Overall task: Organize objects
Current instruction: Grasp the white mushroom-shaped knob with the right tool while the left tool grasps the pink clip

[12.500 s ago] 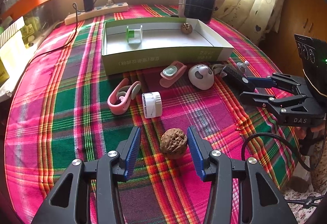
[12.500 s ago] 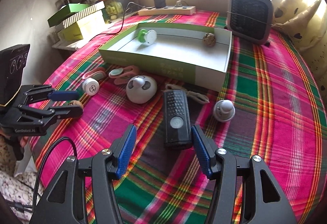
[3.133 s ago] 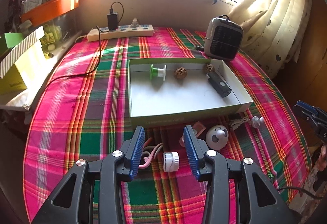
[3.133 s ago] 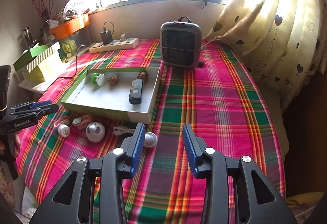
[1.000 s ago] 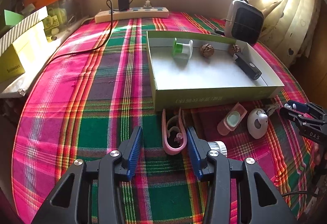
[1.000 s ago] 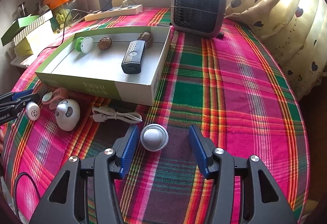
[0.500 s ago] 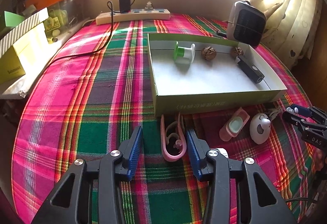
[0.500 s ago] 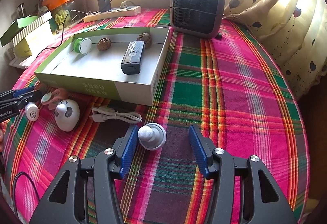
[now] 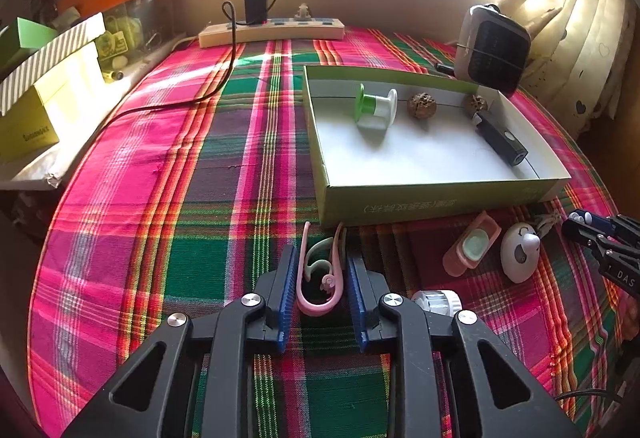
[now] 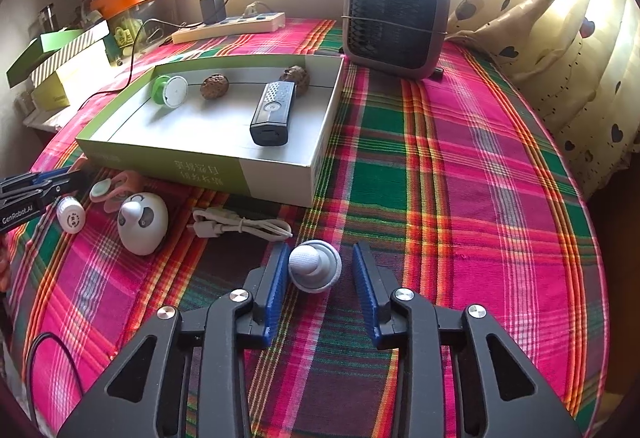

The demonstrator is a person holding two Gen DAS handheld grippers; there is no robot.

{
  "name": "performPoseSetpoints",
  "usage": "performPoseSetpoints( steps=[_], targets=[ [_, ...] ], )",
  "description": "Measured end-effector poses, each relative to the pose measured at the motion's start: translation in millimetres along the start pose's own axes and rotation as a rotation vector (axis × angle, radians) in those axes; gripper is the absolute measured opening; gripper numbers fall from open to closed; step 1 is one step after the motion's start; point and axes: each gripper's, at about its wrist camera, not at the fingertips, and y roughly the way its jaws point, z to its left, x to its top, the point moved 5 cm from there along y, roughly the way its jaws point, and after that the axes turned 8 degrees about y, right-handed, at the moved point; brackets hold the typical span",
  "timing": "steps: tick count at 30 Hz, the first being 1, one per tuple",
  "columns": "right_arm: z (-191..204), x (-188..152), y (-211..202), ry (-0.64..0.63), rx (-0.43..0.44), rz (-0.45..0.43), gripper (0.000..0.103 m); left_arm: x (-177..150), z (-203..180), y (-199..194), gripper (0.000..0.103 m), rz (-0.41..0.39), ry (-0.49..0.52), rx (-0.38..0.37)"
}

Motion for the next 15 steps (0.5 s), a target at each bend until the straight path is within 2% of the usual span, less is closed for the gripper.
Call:
performPoseSetpoints(
  steps=[3, 15],
  targets=[
    [-0.1, 0.2, -0.1, 0.001, 0.000, -0.001, 0.027, -0.2, -0.2, 0.0, 0.022, -0.001, 0.001, -0.001],
    [-0.8, 0.4, -0.8, 0.007, 0.001, -0.001, 0.027, -0.6, 0.2, 0.1, 0.022, -0.001, -0.001, -0.002]
  ],
)
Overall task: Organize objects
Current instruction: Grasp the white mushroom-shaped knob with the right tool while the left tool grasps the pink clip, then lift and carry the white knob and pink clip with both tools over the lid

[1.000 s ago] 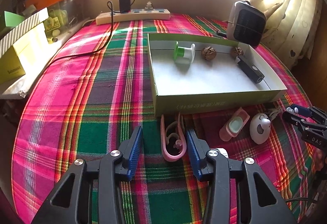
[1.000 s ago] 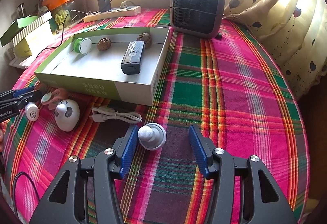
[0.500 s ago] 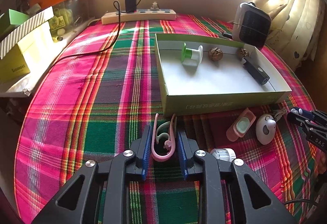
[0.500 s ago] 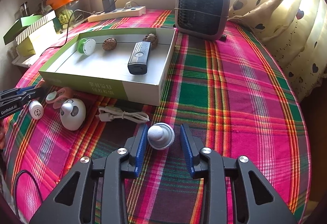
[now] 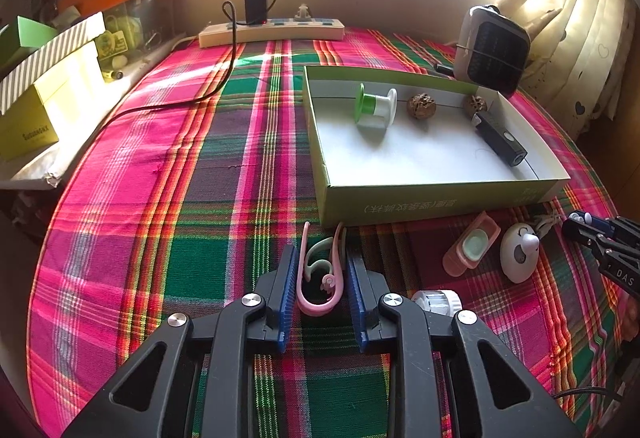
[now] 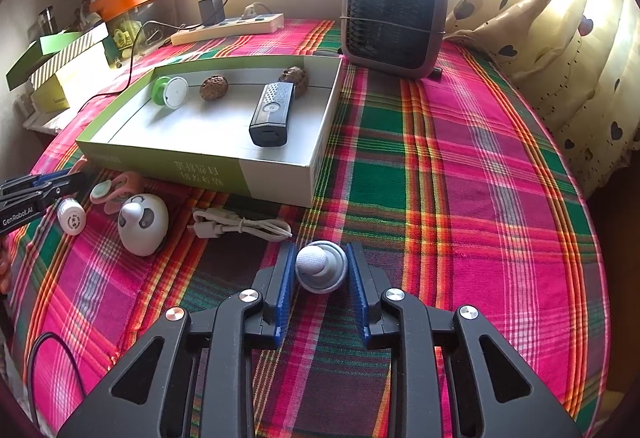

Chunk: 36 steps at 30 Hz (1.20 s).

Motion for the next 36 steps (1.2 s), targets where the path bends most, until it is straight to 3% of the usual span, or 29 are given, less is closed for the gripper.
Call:
performPoseSetpoints(
  steps=[15, 36],
  targets=[
    [0.1, 10.2, -13.6, 0.024, 0.010, -0.037, 0.027, 11.0, 0.2, -17.9, 0.021, -0.035, -0.006, -0.006],
    [31.9, 42.0, -21.6, 0.002, 0.071, -0.090, 0.027, 41.9, -1.9, -33.5, 0.021, -0.095, -0.007, -0.014]
  ],
)
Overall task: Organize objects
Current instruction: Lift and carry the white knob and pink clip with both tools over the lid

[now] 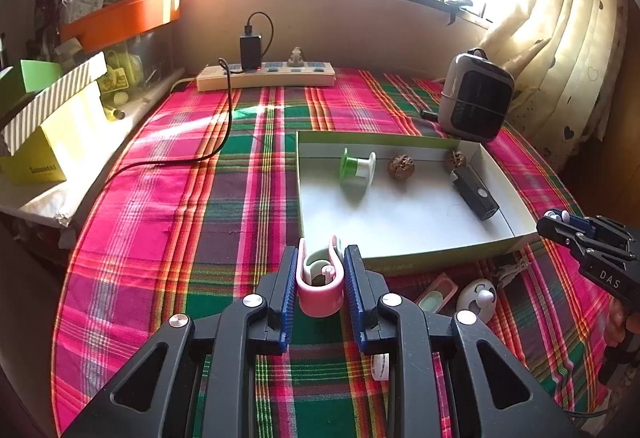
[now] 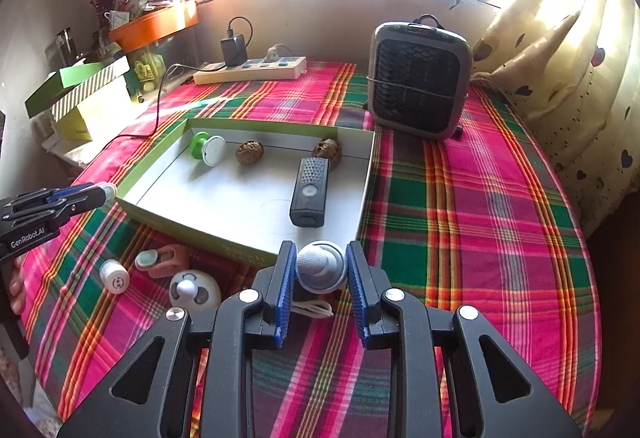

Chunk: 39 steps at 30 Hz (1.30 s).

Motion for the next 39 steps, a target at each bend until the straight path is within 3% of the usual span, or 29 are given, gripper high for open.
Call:
performPoseSetpoints(
  steps=[21, 39],
  targets=[
    [22.2, 29.8, 36.2, 0.014, 0.031, 0.013, 0.027, 35.3, -16.7, 48.3, 0.021, 0.016, 0.029, -0.043],
    [36.6, 44.0, 78.9, 0.004, 0.044, 0.064, 0.027, 43.3, -18.9, 81.7, 0.021, 0.050, 0.044, -0.047]
  ],
)
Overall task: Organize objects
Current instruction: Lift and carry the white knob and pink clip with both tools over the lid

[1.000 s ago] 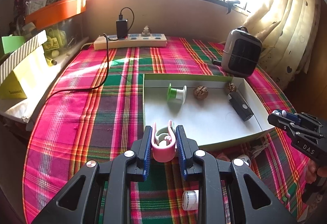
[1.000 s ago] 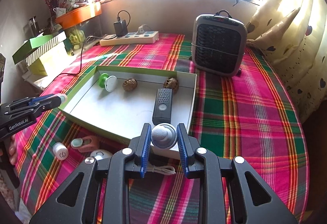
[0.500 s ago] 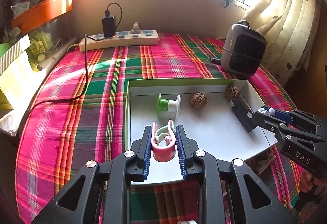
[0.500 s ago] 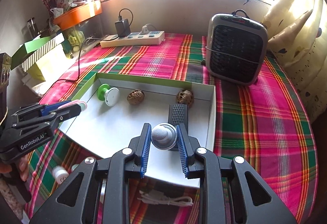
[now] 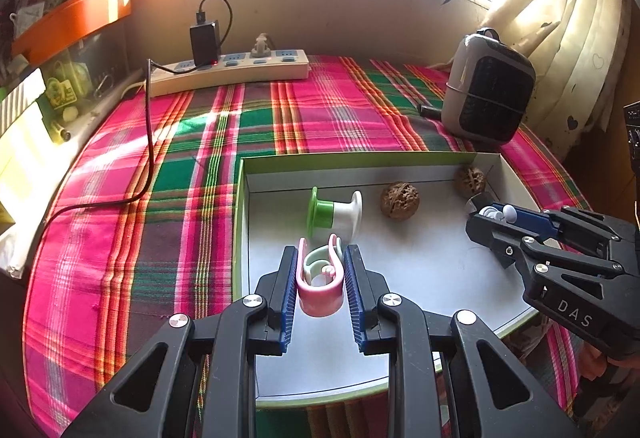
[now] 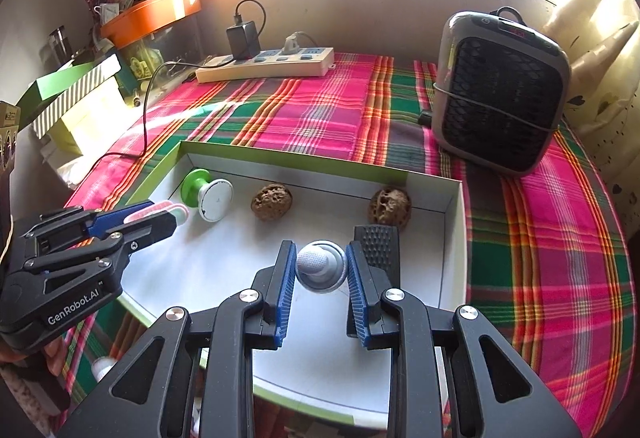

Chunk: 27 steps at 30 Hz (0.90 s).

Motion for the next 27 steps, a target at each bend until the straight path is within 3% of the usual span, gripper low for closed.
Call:
performPoseSetpoints(
  steps=[27],
  targets=[
    [11.3, 4.4, 33.5, -0.035, 0.002, 0.059, 0.027, -0.4, -2.2, 16.1, 0.021, 0.018, 0.023, 0.023]
  ],
)
